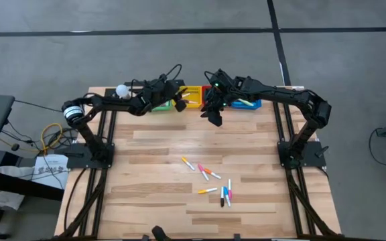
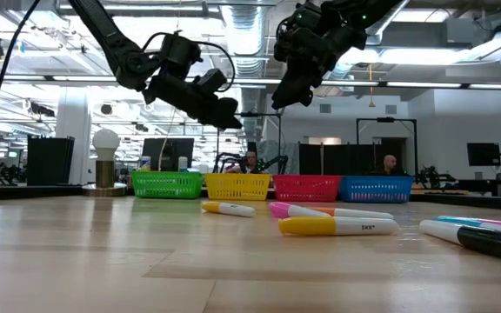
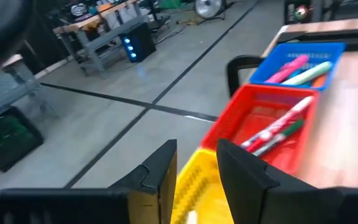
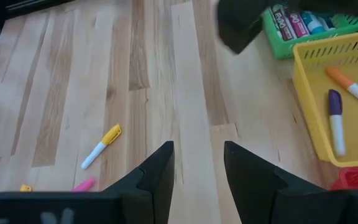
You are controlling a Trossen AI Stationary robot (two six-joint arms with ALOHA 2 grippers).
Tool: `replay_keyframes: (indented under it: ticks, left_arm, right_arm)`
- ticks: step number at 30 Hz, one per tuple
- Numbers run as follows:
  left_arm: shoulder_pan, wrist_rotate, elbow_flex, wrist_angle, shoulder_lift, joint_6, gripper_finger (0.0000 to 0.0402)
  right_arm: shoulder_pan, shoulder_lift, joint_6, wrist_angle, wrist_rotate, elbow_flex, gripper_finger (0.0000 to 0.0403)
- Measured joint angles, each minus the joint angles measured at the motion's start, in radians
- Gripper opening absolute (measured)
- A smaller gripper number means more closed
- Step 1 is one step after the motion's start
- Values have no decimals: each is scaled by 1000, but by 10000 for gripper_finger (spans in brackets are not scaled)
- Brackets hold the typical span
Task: Pick & Place Markers
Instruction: Put the yellow highlighter pen into the yellow basket
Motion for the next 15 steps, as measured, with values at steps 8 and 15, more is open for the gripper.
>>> replay_keyframes:
  ticks: [8, 15]
  left_arm:
    - [-138, 3, 1, -87, -24, 5, 118]
    - [-257, 40, 0, -377, -103, 19, 118]
  right_arm:
    - [14, 0, 8, -40, 0, 0, 128]
    - [51, 0, 8, -114, -1, 0, 128]
